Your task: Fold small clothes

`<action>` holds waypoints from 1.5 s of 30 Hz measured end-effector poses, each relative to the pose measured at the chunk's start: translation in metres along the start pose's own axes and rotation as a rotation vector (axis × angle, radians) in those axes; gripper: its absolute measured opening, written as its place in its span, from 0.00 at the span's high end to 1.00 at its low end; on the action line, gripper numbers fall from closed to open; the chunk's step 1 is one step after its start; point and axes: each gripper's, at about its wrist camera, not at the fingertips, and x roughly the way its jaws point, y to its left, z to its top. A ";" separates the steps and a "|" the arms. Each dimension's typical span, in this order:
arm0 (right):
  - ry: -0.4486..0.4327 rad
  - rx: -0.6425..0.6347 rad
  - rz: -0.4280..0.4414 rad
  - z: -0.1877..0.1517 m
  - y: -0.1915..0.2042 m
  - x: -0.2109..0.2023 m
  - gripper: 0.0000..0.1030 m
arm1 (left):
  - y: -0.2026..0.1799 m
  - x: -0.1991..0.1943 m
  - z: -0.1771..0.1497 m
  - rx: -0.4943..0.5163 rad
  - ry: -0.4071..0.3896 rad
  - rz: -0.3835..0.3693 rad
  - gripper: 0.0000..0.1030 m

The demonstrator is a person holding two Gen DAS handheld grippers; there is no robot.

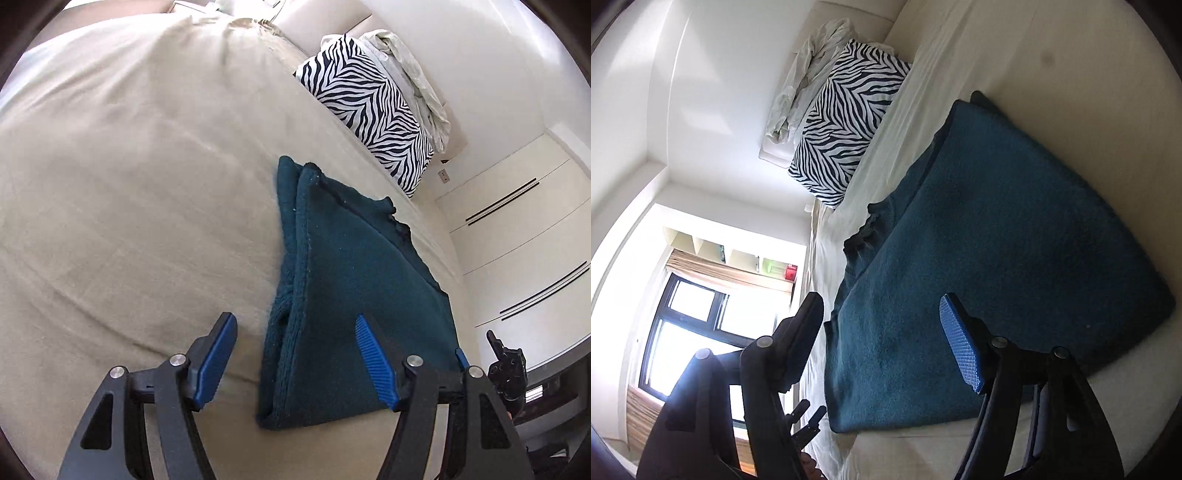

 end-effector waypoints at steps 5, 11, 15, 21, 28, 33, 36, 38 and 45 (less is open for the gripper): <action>0.183 -0.035 0.016 -0.022 0.033 0.074 0.36 | 0.011 0.017 0.010 -0.112 0.048 -0.095 0.33; 0.313 -0.026 0.038 -0.031 0.057 0.126 0.36 | -0.003 0.041 0.009 -0.141 0.174 -0.173 0.33; 0.398 -0.044 0.046 -0.038 0.077 0.156 0.36 | 0.012 0.040 0.005 -0.230 0.175 -0.241 0.54; 0.535 -0.084 0.050 -0.056 0.106 0.212 0.36 | 0.034 0.041 -0.004 -0.278 0.192 -0.263 0.86; 0.632 -0.104 -0.041 -0.075 0.104 0.272 0.37 | 0.041 0.037 -0.006 -0.295 0.170 -0.290 0.89; 0.595 -0.099 -0.049 -0.079 0.090 0.277 0.41 | 0.041 0.036 -0.005 -0.307 0.157 -0.295 0.89; 0.603 -0.066 -0.031 -0.075 0.090 0.276 0.41 | 0.036 0.035 -0.002 -0.325 0.152 -0.310 0.90; 0.593 -0.011 0.011 -0.064 0.088 0.267 0.39 | 0.028 0.029 0.000 -0.312 0.143 -0.314 0.90; 0.506 0.038 0.100 0.008 0.077 0.205 0.37 | -0.051 0.022 0.019 -0.162 0.124 -0.311 0.90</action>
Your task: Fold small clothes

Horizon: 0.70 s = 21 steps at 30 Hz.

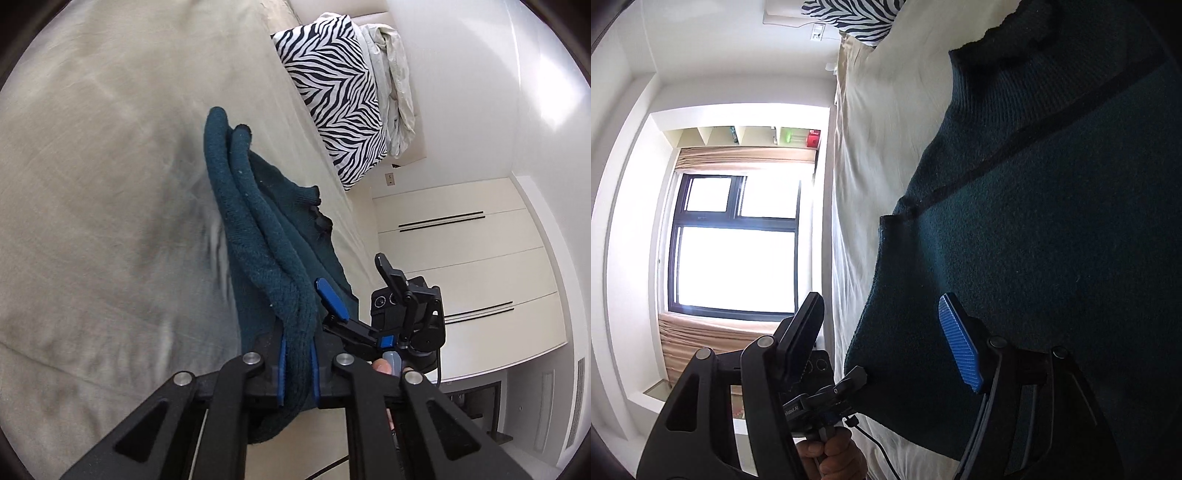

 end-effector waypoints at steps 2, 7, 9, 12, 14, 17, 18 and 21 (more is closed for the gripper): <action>-0.031 0.000 0.022 0.010 -0.004 -0.033 0.37 | -0.032 0.020 -0.004 0.068 0.025 0.009 0.90; -0.104 0.037 0.083 0.030 -0.029 -0.111 0.37 | -0.098 0.099 -0.029 0.202 0.115 0.014 0.90; -0.126 0.069 0.096 0.036 -0.047 -0.137 0.34 | -0.110 0.138 -0.045 0.240 0.165 0.028 0.90; -0.175 0.131 0.099 0.046 -0.081 -0.183 0.33 | -0.105 0.189 -0.070 0.240 0.236 0.045 0.90; -0.206 0.171 0.096 0.048 -0.107 -0.211 0.30 | -0.096 0.214 -0.085 0.234 0.272 0.064 0.89; -0.201 0.191 0.112 0.046 -0.129 -0.222 0.31 | -0.090 0.225 -0.098 0.257 0.271 0.068 0.84; -0.196 0.180 0.110 0.046 -0.129 -0.224 0.31 | -0.091 0.223 -0.099 0.265 0.268 0.051 0.76; -0.172 0.139 0.052 0.051 -0.114 -0.183 0.31 | -0.099 0.209 -0.099 0.281 0.280 0.021 0.51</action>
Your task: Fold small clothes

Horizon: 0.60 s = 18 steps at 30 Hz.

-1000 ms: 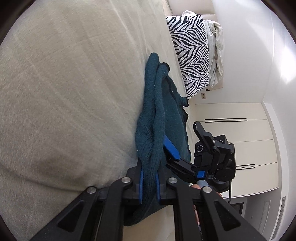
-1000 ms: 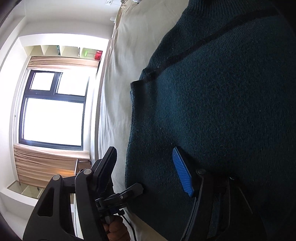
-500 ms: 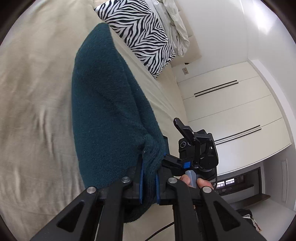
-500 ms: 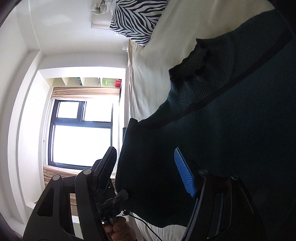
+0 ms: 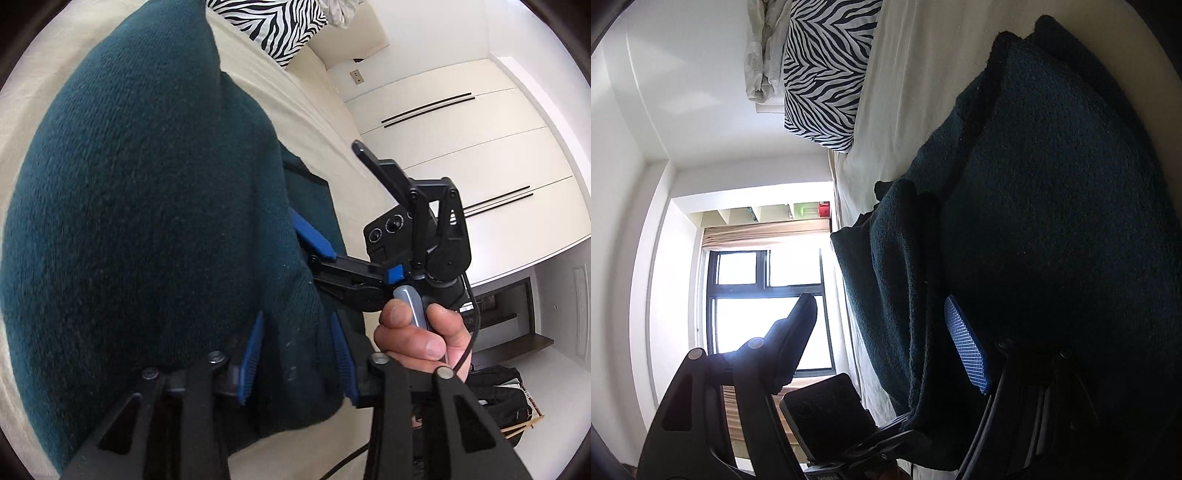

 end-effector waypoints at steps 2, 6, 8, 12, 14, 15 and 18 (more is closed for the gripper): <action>0.017 -0.022 -0.041 -0.010 0.011 0.023 0.31 | -0.009 -0.017 -0.005 0.058 -0.014 0.009 0.47; 0.038 -0.077 -0.139 -0.016 0.024 0.036 0.31 | -0.013 -0.056 -0.018 0.123 -0.057 0.020 0.46; 0.054 -0.096 -0.173 -0.021 0.025 0.034 0.32 | -0.008 -0.075 -0.023 0.137 -0.083 0.055 0.46; 0.081 -0.125 -0.257 -0.025 0.028 0.040 0.41 | 0.003 -0.090 -0.019 0.115 -0.123 0.094 0.46; 0.094 -0.156 -0.313 -0.028 0.030 0.046 0.60 | 0.011 -0.092 -0.015 0.087 -0.133 0.088 0.46; 0.096 -0.180 -0.349 -0.030 0.031 0.048 0.67 | 0.012 -0.093 -0.014 0.084 -0.137 0.088 0.46; 0.060 -0.248 -0.408 -0.036 0.038 0.044 0.85 | 0.006 -0.087 -0.007 0.105 -0.137 0.097 0.46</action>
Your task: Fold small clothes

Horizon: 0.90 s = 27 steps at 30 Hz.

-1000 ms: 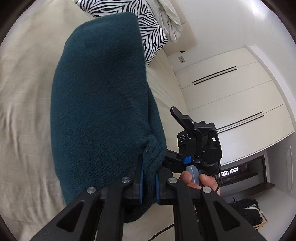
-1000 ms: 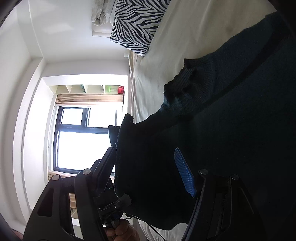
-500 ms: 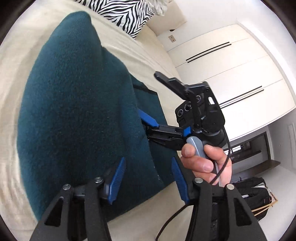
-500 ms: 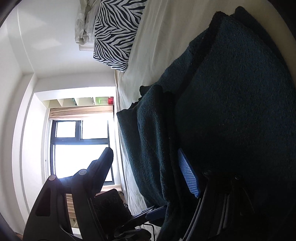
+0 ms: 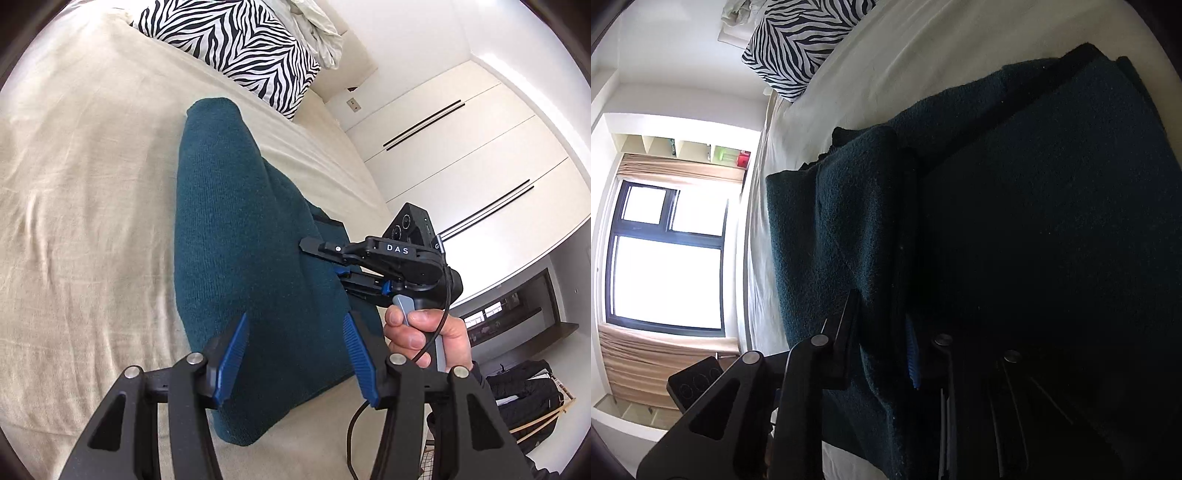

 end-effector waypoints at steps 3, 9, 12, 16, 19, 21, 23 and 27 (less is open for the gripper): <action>-0.044 -0.022 -0.011 -0.001 0.000 -0.019 0.87 | -0.010 0.006 0.006 0.033 -0.001 0.011 0.46; -0.120 -0.023 -0.042 0.002 -0.020 -0.068 0.87 | -0.031 0.015 0.019 0.088 -0.007 0.022 0.46; -0.137 -0.013 -0.061 0.004 -0.033 -0.088 0.87 | -0.046 0.024 0.024 0.130 -0.002 0.033 0.46; -0.148 0.006 -0.077 0.005 -0.053 -0.107 0.87 | -0.064 0.040 0.027 0.178 0.007 0.036 0.46; -0.166 0.013 -0.075 0.007 -0.060 -0.115 0.87 | -0.072 0.053 0.028 0.200 0.019 0.045 0.46; -0.142 0.010 -0.079 0.003 -0.068 -0.118 0.87 | -0.075 0.063 0.029 0.215 0.021 0.057 0.46; -0.120 0.021 -0.115 0.001 -0.076 -0.111 0.87 | -0.075 0.077 0.032 0.228 0.026 0.088 0.46; -0.139 0.081 -0.069 -0.007 -0.104 -0.105 0.87 | -0.063 0.099 0.033 0.224 0.044 0.146 0.47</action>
